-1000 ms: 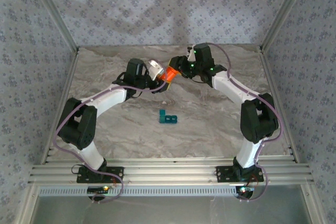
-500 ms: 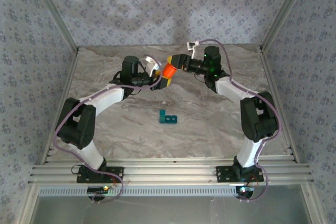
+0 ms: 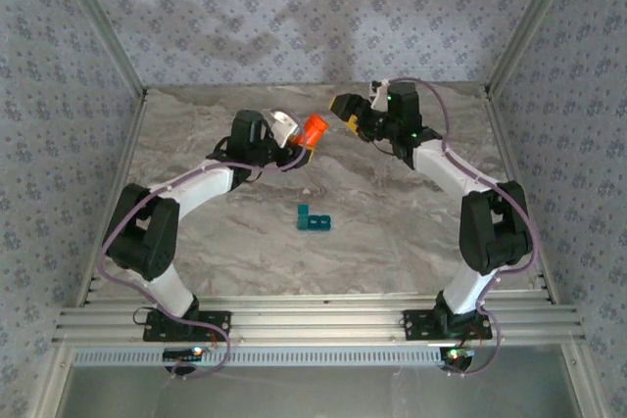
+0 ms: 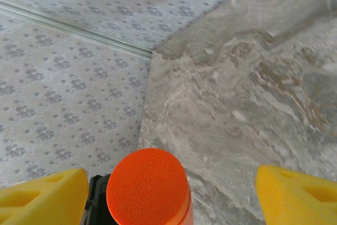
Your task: Sort the pills into containers
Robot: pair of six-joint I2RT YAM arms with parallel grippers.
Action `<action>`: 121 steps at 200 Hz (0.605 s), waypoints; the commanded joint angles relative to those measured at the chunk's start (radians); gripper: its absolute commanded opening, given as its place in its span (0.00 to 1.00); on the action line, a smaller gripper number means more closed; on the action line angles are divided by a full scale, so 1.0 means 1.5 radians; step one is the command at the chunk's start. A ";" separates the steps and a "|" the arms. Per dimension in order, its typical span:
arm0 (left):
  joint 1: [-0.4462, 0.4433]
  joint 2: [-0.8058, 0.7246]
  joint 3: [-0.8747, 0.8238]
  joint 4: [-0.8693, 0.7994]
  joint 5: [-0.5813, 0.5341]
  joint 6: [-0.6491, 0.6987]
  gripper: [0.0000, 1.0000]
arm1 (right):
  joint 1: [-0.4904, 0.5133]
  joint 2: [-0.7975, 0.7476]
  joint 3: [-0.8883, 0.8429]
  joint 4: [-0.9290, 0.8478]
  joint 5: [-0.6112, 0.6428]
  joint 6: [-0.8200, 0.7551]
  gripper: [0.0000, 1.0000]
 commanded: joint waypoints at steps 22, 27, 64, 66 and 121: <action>-0.016 -0.021 0.010 -0.016 -0.028 0.044 0.00 | 0.033 0.022 0.060 -0.074 0.031 0.010 0.84; -0.018 -0.020 0.012 -0.016 -0.028 0.043 0.00 | 0.036 0.026 0.064 -0.077 0.032 0.011 0.84; -0.022 -0.017 0.014 -0.016 -0.029 0.044 0.00 | 0.052 0.045 0.087 -0.094 0.029 0.004 0.83; -0.022 -0.017 0.015 -0.015 -0.029 0.044 0.00 | 0.053 0.046 0.087 -0.094 0.029 0.004 0.83; -0.025 -0.017 0.020 -0.014 -0.027 0.042 0.00 | 0.060 0.060 0.087 -0.095 0.023 0.006 0.75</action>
